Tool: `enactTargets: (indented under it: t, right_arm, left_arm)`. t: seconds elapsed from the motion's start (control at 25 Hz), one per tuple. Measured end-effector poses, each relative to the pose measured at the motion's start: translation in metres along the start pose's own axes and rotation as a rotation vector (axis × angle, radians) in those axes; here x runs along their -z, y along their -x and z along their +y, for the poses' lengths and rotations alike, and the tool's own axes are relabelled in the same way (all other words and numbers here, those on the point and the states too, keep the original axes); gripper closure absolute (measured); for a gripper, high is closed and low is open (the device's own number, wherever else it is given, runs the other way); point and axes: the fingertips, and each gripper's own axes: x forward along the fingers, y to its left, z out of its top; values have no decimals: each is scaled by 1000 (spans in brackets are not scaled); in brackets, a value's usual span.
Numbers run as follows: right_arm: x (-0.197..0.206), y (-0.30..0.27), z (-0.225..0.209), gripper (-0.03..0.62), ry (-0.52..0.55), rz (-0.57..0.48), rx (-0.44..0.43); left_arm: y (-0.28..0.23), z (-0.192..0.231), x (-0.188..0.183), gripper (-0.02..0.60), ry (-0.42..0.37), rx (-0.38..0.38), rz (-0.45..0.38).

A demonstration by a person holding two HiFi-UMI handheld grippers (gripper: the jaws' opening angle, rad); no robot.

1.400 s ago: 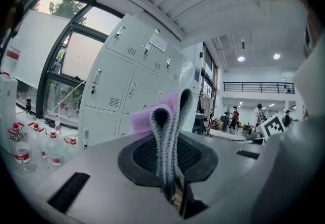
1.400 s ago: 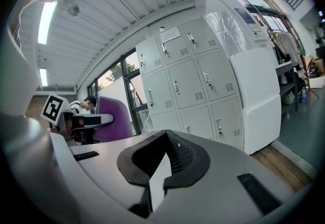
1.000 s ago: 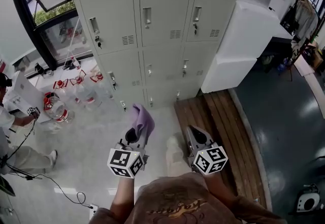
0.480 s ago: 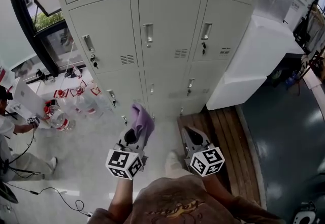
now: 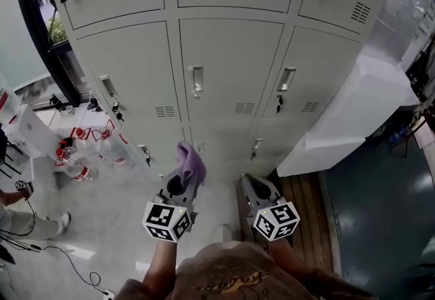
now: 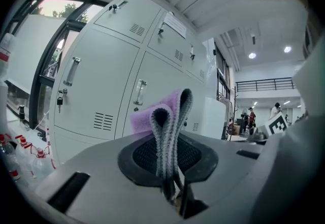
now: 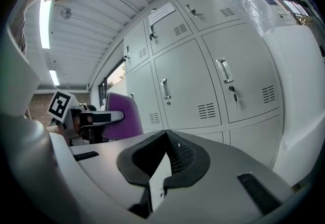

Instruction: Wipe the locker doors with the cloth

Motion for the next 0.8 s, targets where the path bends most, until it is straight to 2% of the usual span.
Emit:
enactTargets:
  t: [0.2, 0.4, 0.72, 0.8]
  right_arm:
    - [-8, -31, -26, 597, 8, 13, -39]
    - [-7, -51, -28, 597, -1, 26, -70]
    - [-8, -65, -18, 597, -21, 28, -58]
    - [-10, -67, -14, 597, -21, 23, -56]
  left_arm:
    - [-30, 13, -9, 539, -17, -42, -10]
    - [-37, 26, -11, 540, -35, -71, 7]
    - [-48, 38, -36, 540, -162, -33, 30]
    - [-52, 38, -47, 540, -194, -12, 15]
